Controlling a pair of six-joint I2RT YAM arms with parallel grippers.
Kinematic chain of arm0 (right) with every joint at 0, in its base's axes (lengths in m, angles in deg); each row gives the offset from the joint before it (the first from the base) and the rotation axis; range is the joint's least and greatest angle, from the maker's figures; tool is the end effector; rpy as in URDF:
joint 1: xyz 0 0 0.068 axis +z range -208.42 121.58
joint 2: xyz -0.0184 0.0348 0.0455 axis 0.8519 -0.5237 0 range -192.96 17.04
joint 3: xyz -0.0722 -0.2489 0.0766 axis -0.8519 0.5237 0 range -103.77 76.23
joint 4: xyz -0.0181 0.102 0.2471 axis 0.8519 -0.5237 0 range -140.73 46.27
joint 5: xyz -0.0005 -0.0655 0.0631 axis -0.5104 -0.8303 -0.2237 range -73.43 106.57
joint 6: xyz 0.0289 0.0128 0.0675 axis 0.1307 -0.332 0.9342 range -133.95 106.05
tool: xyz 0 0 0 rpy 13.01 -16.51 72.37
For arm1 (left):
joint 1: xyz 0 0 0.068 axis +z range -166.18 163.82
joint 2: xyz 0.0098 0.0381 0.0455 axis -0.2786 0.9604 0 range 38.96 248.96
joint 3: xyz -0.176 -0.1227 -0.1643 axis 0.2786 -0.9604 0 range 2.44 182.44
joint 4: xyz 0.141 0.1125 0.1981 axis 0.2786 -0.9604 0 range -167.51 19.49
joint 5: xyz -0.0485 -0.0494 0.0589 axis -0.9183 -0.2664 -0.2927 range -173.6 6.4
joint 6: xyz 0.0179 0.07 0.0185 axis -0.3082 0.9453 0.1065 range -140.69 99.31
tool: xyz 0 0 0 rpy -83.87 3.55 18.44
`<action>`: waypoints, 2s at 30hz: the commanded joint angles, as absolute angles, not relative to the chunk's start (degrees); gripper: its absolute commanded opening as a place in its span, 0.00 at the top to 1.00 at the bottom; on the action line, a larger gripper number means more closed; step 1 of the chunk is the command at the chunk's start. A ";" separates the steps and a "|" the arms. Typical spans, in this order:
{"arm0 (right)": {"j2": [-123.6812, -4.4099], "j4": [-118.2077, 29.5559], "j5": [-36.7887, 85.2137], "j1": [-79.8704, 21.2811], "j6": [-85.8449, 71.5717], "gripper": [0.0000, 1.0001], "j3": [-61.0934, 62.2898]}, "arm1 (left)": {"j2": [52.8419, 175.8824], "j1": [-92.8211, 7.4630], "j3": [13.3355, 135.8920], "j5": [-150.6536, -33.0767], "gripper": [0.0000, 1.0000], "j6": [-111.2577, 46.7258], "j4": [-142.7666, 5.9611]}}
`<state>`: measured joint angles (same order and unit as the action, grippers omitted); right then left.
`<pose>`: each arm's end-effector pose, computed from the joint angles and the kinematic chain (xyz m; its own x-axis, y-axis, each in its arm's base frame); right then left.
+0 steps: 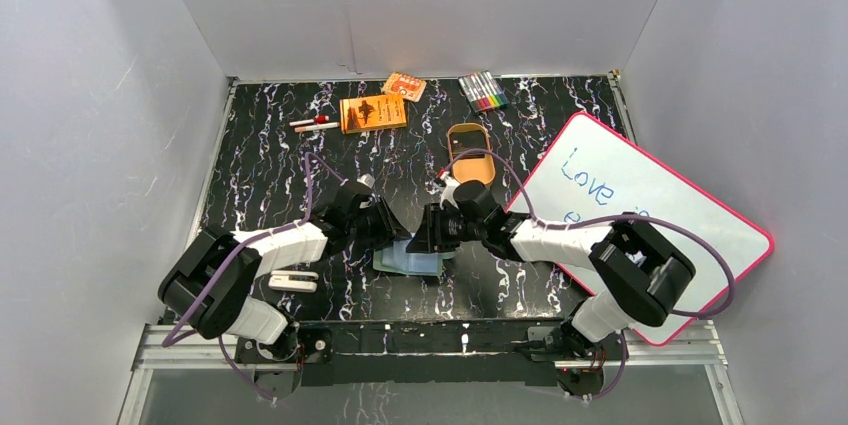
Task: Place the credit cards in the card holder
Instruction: Open the card holder at the center of the board.
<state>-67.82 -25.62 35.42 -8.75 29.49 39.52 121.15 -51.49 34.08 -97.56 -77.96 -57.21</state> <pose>0.1949 0.2607 0.1596 -0.8558 -0.0024 -0.5174 -0.4324 0.5523 0.7127 0.2345 -0.1847 0.1344 -0.8708 -0.3836 -0.3075 -0.0275 0.6625 -0.7485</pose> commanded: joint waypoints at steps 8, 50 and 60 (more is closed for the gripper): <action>-71.35 -27.62 37.39 -7.73 30.06 0.54 32.74 | 119.72 -51.34 34.22 -97.27 0.75 -76.96 -57.83; -76.03 -34.86 36.37 -6.53 30.99 1.00 27.63 | 115.79 -51.34 36.46 -94.13 0.48 -75.06 -64.24; -72.85 -42.43 28.66 -6.55 28.86 1.00 29.65 | 103.54 -51.25 41.74 -79.94 0.28 -69.45 -84.24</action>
<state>-75.74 -39.54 32.76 -6.65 30.41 29.51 109.30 -51.49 38.80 -87.37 -72.89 -74.67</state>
